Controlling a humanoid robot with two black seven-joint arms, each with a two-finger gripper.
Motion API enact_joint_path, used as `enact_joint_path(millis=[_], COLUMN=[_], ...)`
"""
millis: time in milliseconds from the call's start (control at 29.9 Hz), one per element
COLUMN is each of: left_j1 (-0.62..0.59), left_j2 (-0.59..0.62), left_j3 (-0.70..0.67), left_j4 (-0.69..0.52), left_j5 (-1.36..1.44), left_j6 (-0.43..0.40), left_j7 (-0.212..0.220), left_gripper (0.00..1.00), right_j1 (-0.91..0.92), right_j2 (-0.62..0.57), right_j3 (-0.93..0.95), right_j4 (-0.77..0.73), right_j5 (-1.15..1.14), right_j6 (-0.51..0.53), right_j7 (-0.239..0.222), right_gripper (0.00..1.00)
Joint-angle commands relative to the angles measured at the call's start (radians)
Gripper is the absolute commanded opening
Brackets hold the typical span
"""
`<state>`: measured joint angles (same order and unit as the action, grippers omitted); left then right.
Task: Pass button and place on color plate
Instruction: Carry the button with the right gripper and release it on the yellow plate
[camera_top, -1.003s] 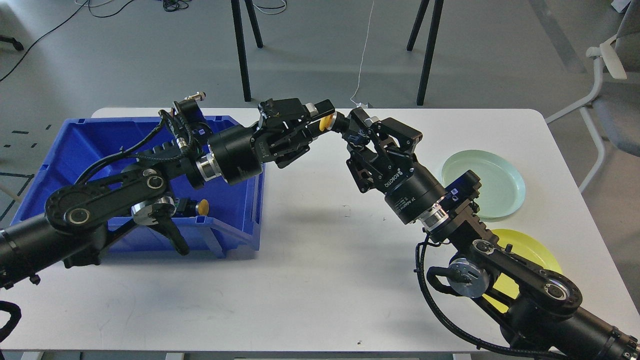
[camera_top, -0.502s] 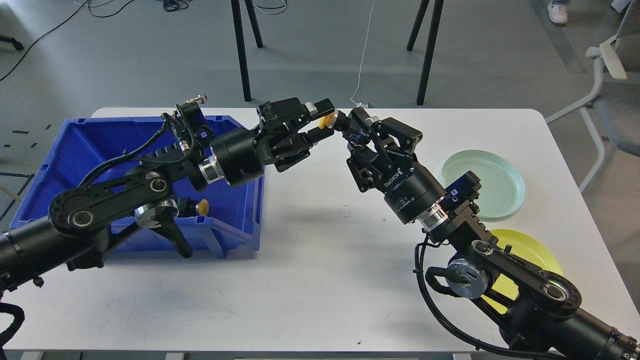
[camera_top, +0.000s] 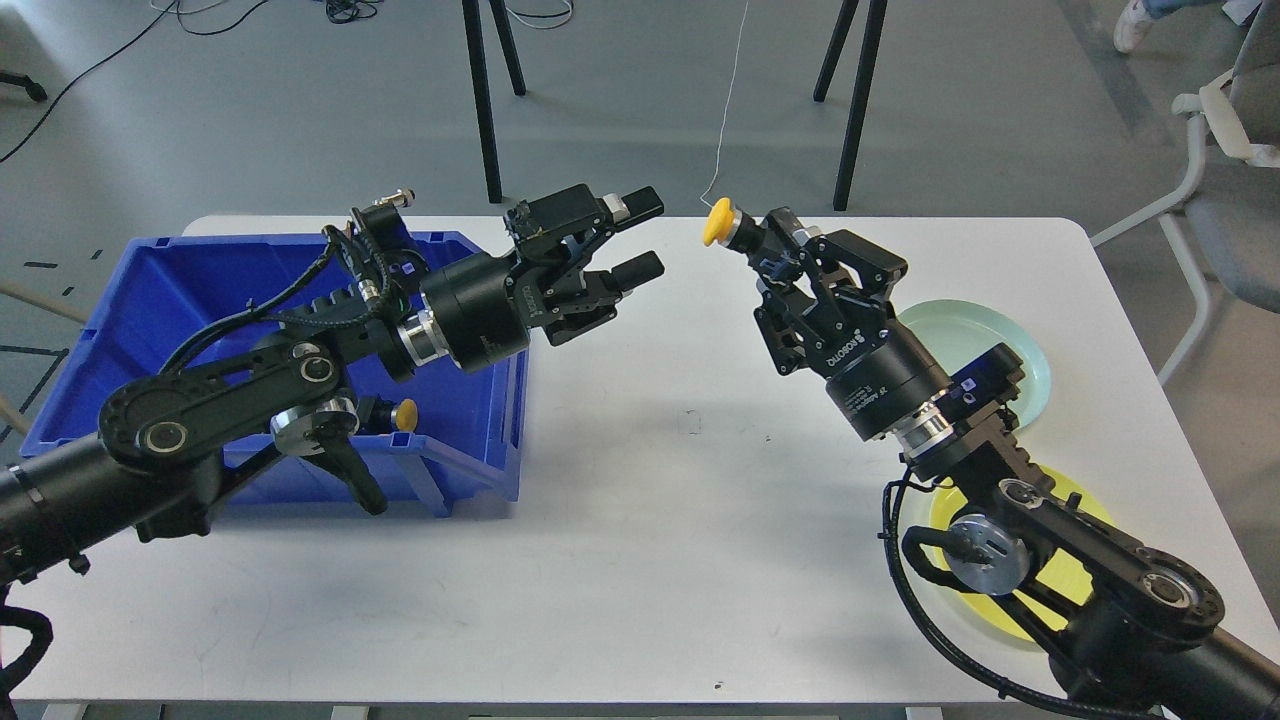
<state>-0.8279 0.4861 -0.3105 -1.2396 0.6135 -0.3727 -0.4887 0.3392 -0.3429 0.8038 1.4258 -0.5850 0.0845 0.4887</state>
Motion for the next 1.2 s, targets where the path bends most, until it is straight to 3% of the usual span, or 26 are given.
enact_joint_path(millis=[0,368,602,903,1003,1170], left_j1=[0.012,0.013,0.013,0.013,0.013,0.015], left_j2=[0.000,0.000,-0.008,-0.009,-0.009,-0.009], left_j3=[-0.018,-0.018,-0.018,-0.018,-0.018,-0.018], left_j4=[0.000,0.000,0.000,0.000,0.000,0.000], left_j5=[0.000,0.000,0.000,0.002,0.002,0.002], left_j6=[0.000,0.000,0.000,0.001,0.001,0.001], left_j7=[0.000,0.000,0.000,0.000,0.000,0.000], left_gripper=[0.80,0.80,0.80,0.80,0.80,0.80], right_j1=[-0.052,-0.458,-0.702,-0.778,-0.776,-0.776], right_j2=[-0.083,-0.406,-0.472,-0.473,-0.470,-0.462], right_j3=[0.063,0.213,0.256,0.255,0.253,0.255], right_j4=[0.010,0.136,0.133,0.123,0.116,0.093], right_j5=[0.001,-0.001,-0.001,0.010,0.030,0.030], right_j6=[0.001,0.000,0.001,0.008,0.009,0.011], right_j7=[0.000,0.000,0.000,0.000,0.000,0.000], right_gripper=[0.00,0.00,0.00,0.01,0.08,0.33])
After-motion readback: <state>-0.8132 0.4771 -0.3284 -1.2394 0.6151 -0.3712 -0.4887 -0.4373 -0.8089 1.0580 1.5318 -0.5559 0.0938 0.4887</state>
